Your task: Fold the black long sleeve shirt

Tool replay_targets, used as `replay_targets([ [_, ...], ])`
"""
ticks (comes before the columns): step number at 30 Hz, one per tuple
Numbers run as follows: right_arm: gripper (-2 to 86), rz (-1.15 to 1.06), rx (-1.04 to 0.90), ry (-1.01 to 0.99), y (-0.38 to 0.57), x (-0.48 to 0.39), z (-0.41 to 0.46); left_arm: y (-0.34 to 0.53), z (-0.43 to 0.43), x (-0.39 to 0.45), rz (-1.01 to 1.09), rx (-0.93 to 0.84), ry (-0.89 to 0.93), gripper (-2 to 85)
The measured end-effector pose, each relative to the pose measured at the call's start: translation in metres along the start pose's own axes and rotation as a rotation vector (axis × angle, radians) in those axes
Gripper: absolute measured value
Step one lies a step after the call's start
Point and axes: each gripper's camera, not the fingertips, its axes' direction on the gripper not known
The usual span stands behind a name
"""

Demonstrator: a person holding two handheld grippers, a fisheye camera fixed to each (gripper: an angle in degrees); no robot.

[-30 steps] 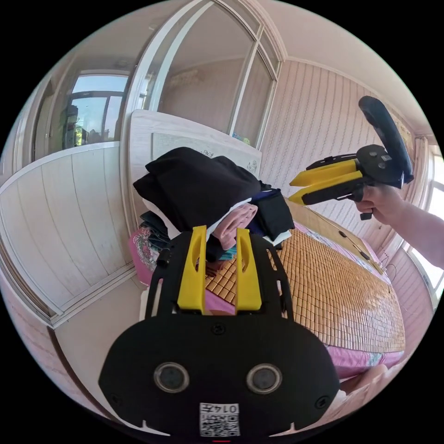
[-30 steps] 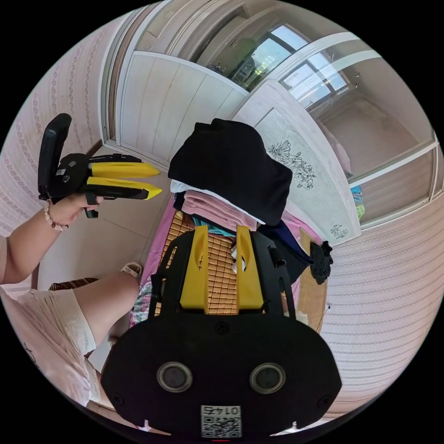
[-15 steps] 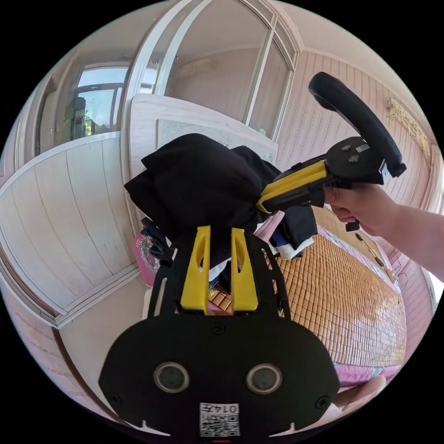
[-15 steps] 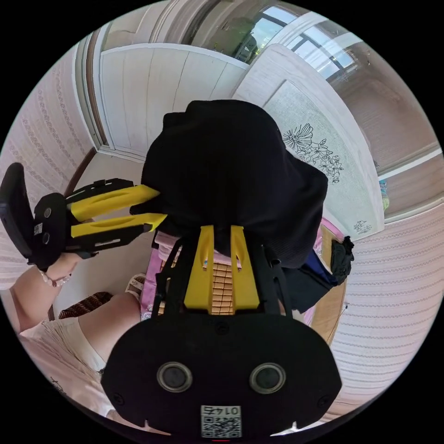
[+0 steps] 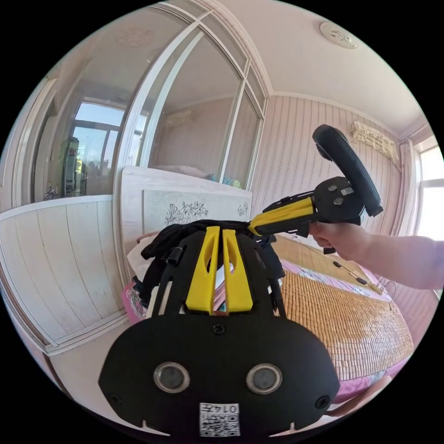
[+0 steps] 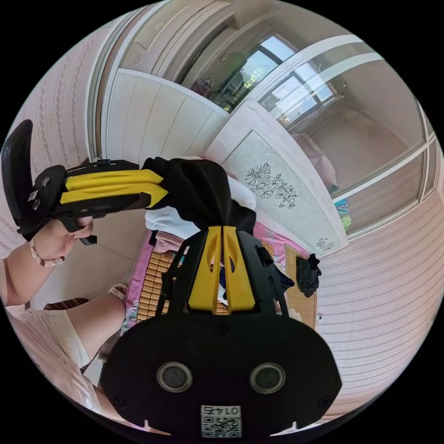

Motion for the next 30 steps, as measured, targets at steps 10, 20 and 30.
replay_targets([
  [10, -1.0, 0.296, 0.19, -0.34, 0.095, 0.144, -0.146, -0.051, -0.049, 0.083, 0.063, 0.163, 0.171, -1.0],
  [20, -0.6, 0.622, 0.428, -0.283, 0.33, 0.257, -0.271, -0.052, -0.001, 0.269, 0.277, 0.143, 0.535, -0.7],
  [30, 1.0, 1.413, -0.185, -0.511, 0.712, 0.147, -0.243, 0.24, 0.114, 0.466, 0.491, -0.734, 0.978, 4.4],
])
